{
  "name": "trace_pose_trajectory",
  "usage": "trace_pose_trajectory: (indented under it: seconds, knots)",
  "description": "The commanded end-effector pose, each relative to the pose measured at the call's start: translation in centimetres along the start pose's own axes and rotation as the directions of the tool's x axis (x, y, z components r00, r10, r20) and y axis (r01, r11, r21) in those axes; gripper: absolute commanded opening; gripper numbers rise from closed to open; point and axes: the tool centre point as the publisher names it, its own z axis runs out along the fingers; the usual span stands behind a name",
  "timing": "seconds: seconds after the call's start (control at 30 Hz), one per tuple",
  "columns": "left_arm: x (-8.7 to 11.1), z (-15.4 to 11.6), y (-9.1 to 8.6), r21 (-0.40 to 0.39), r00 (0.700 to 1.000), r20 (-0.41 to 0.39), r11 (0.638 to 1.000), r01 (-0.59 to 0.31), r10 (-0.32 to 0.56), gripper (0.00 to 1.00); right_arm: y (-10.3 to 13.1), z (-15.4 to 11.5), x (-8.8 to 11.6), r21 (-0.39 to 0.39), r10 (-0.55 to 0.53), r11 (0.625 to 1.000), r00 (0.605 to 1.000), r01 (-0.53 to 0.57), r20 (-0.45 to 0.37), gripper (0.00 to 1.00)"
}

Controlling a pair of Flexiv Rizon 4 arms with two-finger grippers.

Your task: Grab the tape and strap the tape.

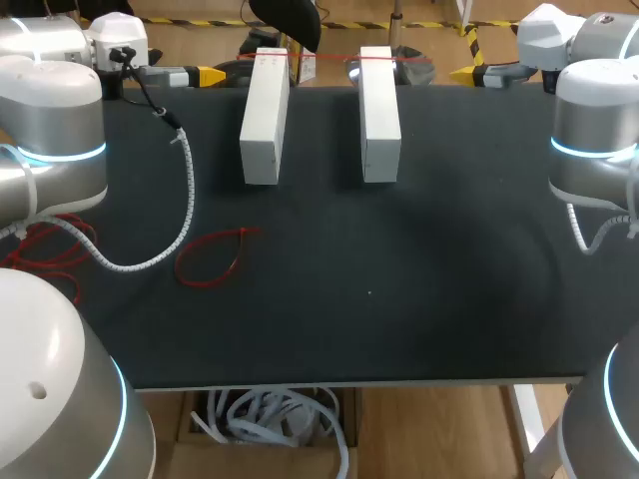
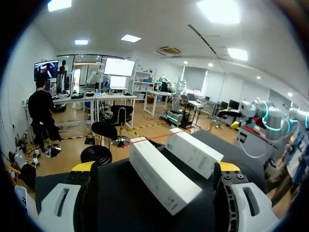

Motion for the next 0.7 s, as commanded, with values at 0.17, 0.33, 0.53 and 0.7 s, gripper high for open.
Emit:
trace_pose_trajectory:
  seconds: [0.17, 0.33, 0.53, 0.7]
  knots:
    - [0.0, 0.0, 0.1, 0.004, 1.0, 0.0, 1.0, -0.001, 0.001, 1.0, 0.0, 0.0, 0.0, 0.0, 0.0, 1.0, 1.0, 0.0, -0.001, 1.0]
    - [0.0, 0.0, 0.1, 0.004, 1.0, 0.0, 1.0, -0.001, 0.001, 1.0, 0.0, 0.0, 0.0, 0.0, 0.0, 1.0, 1.0, 0.0, -0.001, 1.0]
    - [-0.7, 0.1, 0.4, 0.014, 0.994, -0.065, 0.996, -0.091, 0.092, 1.0, 0.0, 0.0, 0.0, 0.0, 0.0, 1.0, 1.0, 0.0, -0.001, 1.0]
    - [-1.6, 1.2, -0.2, -0.002, 0.954, -0.194, 0.972, -0.235, 0.23, 1.0, 0.0, 0.0, 0.0, 0.0, 0.0, 1.0, 1.0, 0.0, -0.001, 1.0]
